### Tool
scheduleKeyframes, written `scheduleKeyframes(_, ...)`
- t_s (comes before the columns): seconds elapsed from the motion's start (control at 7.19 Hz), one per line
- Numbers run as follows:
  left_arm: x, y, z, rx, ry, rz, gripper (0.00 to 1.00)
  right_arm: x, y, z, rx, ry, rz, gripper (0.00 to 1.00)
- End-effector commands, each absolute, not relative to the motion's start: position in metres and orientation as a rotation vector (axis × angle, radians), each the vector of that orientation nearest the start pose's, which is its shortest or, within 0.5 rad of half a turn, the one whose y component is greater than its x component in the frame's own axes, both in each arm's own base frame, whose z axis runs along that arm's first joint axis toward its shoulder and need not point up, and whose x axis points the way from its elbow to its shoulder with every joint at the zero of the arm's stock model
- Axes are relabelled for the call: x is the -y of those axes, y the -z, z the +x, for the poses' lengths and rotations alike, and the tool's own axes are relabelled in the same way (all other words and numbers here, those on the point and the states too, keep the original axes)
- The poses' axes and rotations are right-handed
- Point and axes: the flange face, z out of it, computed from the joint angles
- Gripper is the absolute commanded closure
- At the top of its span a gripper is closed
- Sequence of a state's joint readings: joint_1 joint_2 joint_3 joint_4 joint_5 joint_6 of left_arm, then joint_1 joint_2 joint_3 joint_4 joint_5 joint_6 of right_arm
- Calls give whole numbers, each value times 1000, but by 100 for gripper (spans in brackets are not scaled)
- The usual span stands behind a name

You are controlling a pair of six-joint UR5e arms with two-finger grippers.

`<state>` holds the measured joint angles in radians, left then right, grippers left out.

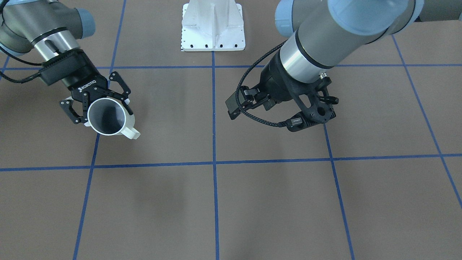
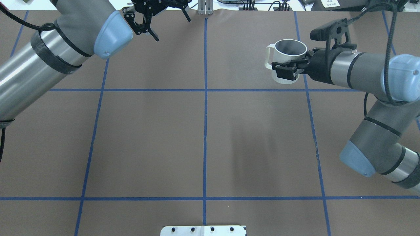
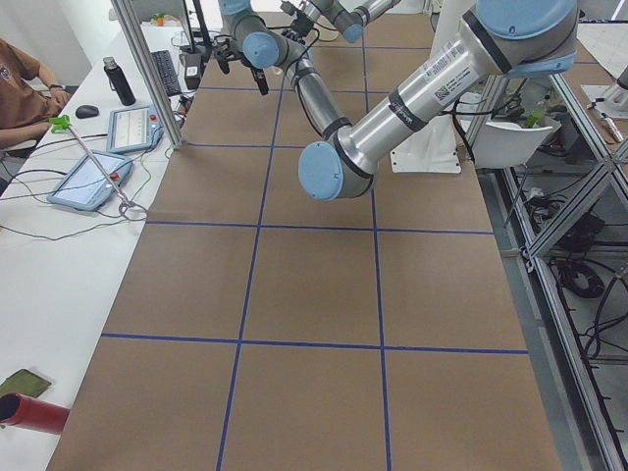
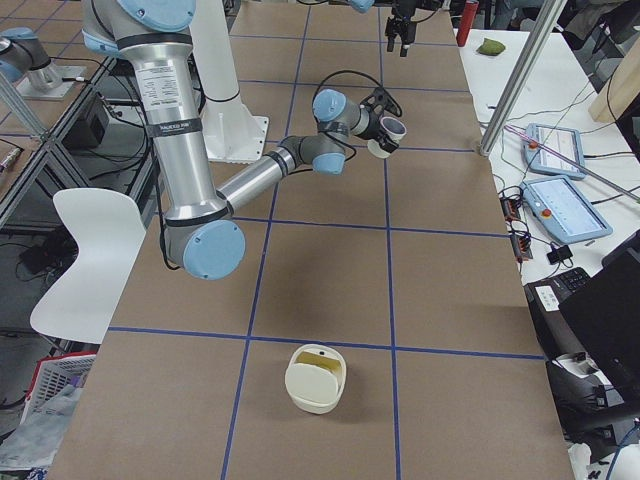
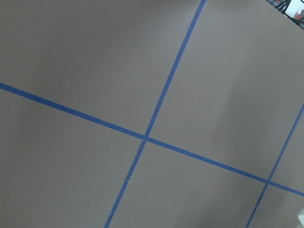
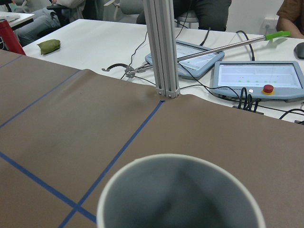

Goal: Left arm hands cup to right arm to dump lemon

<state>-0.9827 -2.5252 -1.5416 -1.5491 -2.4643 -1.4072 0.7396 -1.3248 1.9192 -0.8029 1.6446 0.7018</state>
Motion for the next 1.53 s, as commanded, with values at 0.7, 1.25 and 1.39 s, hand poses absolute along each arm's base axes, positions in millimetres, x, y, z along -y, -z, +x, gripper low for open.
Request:
scheduleKeyframes(0.7,588,-36,371,-1165,254,-266,0,396,-230,-410,788,352,975,100)
scheduleKeyframes(1.25,561,-34,410,-1158,191,-296,0,375,-211,-433,779,366,988,100)
scheduleKeyframes(1.39,555,-34,418,-1156,178,-303,0,377,-195,-437,773,368,983,100)
